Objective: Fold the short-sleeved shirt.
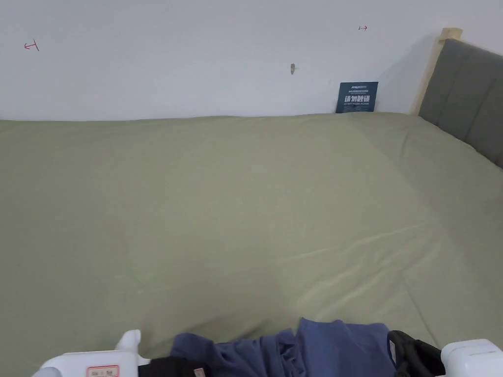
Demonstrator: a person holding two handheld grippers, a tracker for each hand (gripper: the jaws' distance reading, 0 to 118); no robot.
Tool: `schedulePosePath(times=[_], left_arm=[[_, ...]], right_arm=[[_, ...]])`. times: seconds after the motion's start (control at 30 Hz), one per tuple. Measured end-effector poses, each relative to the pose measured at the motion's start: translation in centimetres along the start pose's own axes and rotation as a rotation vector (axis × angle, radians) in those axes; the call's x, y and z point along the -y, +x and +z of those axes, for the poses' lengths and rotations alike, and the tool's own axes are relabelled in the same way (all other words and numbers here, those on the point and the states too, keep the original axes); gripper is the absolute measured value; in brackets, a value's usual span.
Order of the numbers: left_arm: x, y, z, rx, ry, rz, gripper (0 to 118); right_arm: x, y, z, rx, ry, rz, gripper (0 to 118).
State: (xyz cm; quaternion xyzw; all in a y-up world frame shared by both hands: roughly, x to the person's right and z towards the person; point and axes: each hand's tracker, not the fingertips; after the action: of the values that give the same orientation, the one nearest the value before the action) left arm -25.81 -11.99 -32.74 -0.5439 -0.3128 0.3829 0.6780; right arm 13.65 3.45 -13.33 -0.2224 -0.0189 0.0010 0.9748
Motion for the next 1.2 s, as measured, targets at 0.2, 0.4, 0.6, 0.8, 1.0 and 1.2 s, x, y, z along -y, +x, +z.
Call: schedulePosePath(times=[0.2, 0.4, 0.6, 0.8, 1.0, 1.2], left_arm=[[0.5, 1.2, 9.1, -0.142, 0.095, -0.022, 13], [2.7, 4.2, 18.7, -0.381, 0.24, 0.013, 13], [3.0, 10.4, 16.5, -0.51, 0.233, -0.019, 13], [2.7, 17.0, 10.6, -0.677, 0.227, -0.158, 13], [3.2, 20.4, 1.4, -0.751, 0.153, -0.261, 13], [5.3, 20.4, -8.4, -0.759, 0.082, -0.364, 77]], right_arm=[[-0.5, 0.1, 0.2, -0.01, 0.031, -0.005, 1], [-0.7, -1.0, 0.0, -0.064, 0.055, -0.003, 1], [-0.8, -1.8, 0.1, -0.097, 0.063, -0.006, 1], [-1.0, -1.1, 1.0, -0.089, 0.084, 0.002, 1], [-0.9, 0.5, 1.2, -0.062, 0.085, -0.028, 1], [-0.2, 2.2, 1.6, -0.02, 0.077, -0.066, 1]])
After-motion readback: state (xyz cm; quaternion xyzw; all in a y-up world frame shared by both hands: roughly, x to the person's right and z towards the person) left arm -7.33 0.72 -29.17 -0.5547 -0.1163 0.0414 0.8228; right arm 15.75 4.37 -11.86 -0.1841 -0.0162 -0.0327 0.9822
